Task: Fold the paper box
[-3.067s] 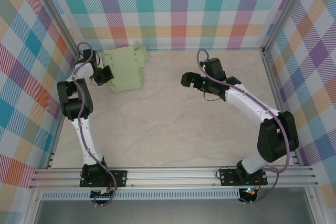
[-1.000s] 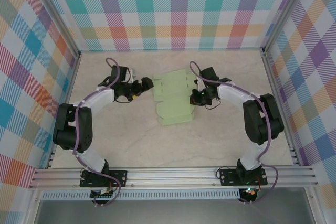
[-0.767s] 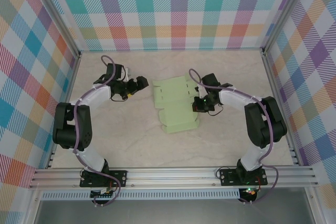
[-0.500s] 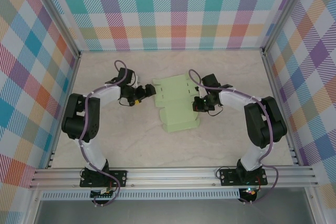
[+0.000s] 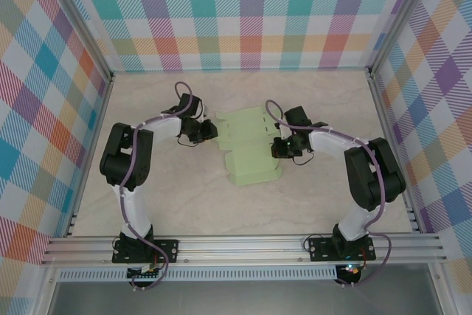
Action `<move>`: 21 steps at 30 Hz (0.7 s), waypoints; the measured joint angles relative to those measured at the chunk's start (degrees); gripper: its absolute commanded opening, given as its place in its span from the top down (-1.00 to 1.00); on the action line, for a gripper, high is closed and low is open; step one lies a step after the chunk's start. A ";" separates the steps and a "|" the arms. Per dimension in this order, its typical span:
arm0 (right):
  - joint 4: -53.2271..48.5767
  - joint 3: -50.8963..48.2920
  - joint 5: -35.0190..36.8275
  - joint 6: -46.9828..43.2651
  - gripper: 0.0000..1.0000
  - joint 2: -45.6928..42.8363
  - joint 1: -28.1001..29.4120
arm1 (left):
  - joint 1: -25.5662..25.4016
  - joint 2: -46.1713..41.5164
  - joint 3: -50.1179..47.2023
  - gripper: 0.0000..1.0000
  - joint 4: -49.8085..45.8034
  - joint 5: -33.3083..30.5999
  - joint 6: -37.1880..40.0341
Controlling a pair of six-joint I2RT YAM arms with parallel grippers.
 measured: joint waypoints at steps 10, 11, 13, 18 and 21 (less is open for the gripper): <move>-1.14 0.46 1.95 2.99 0.03 -4.44 0.00 | 0.00 -1.79 -3.04 1.00 5.05 -0.83 1.77; -1.88 0.92 2.23 3.72 0.02 -5.57 0.00 | 0.00 -2.80 -4.31 1.00 5.77 -0.94 1.77; -3.37 2.23 2.82 5.60 -0.02 -7.87 0.00 | -0.07 -5.14 -6.60 1.00 7.06 -1.33 1.77; -4.46 7.37 0.59 9.46 -0.09 -12.20 0.00 | -0.72 -11.34 -9.44 1.00 11.52 -1.20 1.70; -3.72 10.95 -1.77 9.53 -0.15 -10.97 0.79 | -1.40 -13.60 -9.31 1.00 14.12 -0.11 0.81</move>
